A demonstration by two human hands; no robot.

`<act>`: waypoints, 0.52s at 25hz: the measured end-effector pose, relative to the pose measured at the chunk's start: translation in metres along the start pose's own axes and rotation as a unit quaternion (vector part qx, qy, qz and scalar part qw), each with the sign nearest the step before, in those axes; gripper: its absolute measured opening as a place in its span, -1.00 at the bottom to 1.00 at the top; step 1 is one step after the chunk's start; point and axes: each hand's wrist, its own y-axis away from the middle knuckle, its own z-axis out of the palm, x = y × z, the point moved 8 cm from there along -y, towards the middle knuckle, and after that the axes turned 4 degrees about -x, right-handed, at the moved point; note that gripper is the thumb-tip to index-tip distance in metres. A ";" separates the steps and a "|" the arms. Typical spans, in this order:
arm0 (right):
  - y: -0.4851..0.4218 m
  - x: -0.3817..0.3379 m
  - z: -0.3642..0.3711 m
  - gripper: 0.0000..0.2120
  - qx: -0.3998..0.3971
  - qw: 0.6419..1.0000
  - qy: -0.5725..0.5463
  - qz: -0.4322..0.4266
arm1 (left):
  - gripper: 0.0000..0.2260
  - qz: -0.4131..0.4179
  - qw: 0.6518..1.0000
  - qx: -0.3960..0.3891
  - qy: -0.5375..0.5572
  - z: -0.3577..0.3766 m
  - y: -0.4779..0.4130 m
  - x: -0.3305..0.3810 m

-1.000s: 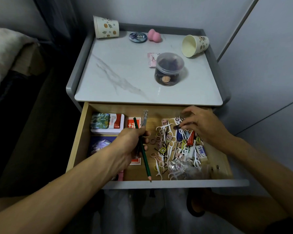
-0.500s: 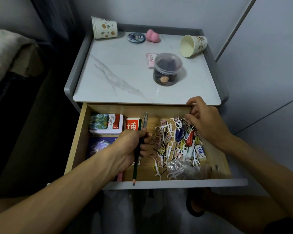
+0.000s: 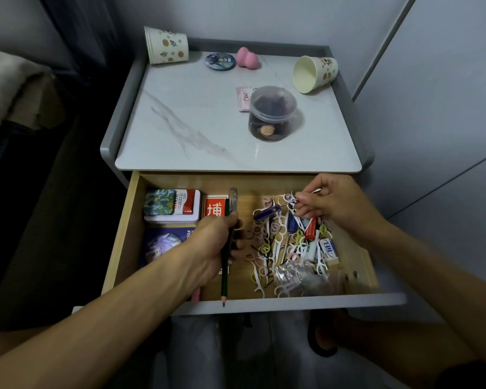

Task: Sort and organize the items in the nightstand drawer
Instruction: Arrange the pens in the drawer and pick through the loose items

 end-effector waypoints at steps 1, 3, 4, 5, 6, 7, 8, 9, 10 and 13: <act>0.001 0.000 0.004 -0.88 -0.027 0.999 -0.025 0.008 | -0.82 0.009 1.000 0.018 0.001 -0.002 -0.002 0.000; 0.005 -0.002 0.018 -0.86 -0.087 0.996 -0.031 0.012 | -0.85 0.028 0.999 0.035 0.024 -0.003 -0.006 0.001; 0.008 -0.002 0.025 -0.87 -0.108 0.994 -0.027 0.011 | -0.85 0.035 0.998 0.030 0.043 -0.002 -0.008 0.001; 0.010 -0.002 0.030 -0.89 -0.122 0.992 -0.026 0.008 | -0.85 0.037 0.998 0.019 0.057 0.000 -0.009 0.001; 0.011 -0.002 0.034 -0.90 -0.129 0.991 -0.029 0.005 | -0.86 0.038 0.997 0.004 0.062 0.003 -0.009 0.000; 0.012 -0.003 0.035 -0.92 -0.133 0.991 -0.029 0.000 | -0.88 0.040 0.997 -0.011 0.060 0.005 -0.008 0.001; 0.011 -0.003 0.035 -0.92 -0.137 0.990 -0.020 -0.002 | -0.89 0.045 0.997 -0.018 0.055 0.007 -0.008 0.001; 0.010 -0.001 0.034 -0.92 -0.144 0.990 0.002 0.001 | -0.88 0.051 0.997 -0.016 0.050 0.005 -0.007 0.003; 0.008 0.002 0.033 -0.90 -0.151 0.988 0.043 0.009 | -0.88 0.060 0.997 -0.008 0.045 0.002 -0.007 0.005; 0.002 0.026 0.025 -0.86 -0.148 0.954 0.257 0.042 | -0.92 0.085 0.996 0.023 0.027 -0.006 -0.006 0.011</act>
